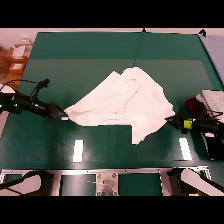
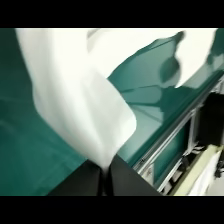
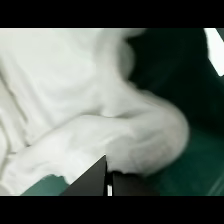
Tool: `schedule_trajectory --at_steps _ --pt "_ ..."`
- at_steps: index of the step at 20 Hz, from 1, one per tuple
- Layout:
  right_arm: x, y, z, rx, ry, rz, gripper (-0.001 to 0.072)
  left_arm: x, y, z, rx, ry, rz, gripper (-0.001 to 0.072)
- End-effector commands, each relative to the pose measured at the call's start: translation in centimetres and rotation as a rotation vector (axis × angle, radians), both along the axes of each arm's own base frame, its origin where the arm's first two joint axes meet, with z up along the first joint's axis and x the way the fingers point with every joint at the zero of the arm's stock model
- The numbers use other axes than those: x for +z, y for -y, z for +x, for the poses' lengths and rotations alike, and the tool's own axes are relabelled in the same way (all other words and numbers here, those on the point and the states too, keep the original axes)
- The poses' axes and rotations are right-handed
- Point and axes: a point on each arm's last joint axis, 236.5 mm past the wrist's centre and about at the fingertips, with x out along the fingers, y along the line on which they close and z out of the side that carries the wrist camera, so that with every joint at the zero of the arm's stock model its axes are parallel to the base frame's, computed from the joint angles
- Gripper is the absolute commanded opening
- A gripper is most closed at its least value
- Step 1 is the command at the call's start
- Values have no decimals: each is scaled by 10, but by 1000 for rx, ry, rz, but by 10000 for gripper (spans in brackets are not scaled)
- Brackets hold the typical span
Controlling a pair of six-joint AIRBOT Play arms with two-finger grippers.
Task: Fold the shirts.
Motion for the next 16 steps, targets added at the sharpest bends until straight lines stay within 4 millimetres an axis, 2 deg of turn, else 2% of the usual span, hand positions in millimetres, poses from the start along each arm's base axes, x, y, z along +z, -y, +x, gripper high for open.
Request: schedule_trajectory --at_steps 1,2,3,4,5,6,7,8,9,10,11,12,14,16 --pt "139 -18 58 27 406 231 17 111 32 38 67 212 -384 24" --pt "205 -15 72 35 580 258 17 169 36 51 74 334 -502 24" --pt "282 -12 79 50 776 265 17 238 36 59 84 493 -609 23" --pt "353 -12 75 65 953 255 17 304 33 61 91 661 -677 24" --pt "425 -16 61 87 1135 230 17 361 32 56 97 818 -697 24" --pt "484 -23 43 112 1284 186 17 411 32 46 105 972 -684 24" --pt "538 -32 22 133 1420 115 17 462 33 31 117 1133 -656 24" --pt "578 -41 1 146 1529 33 17 510 35 6 129 1286 -636 24" --pt "616 -50 -23 146 1635 -55 17 548 38 -21 137 1416 -615 24" --pt "644 -58 -44 136 1714 -122 17 580 41 -50 151 1534 -581 24" --pt "668 -65 -64 117 1780 -182 17 601 44 -73 171 1613 -541 25" --pt "683 -70 -79 102 1825 -235 17 615 47 -93 197 1671 -492 25" --pt "702 -78 -99 68 1889 -341 17 628 46 -118 261 1726 -421 25" --pt "706 -77 -106 28 1901 -406 17 625 41 -124 329 1743 -307 25"
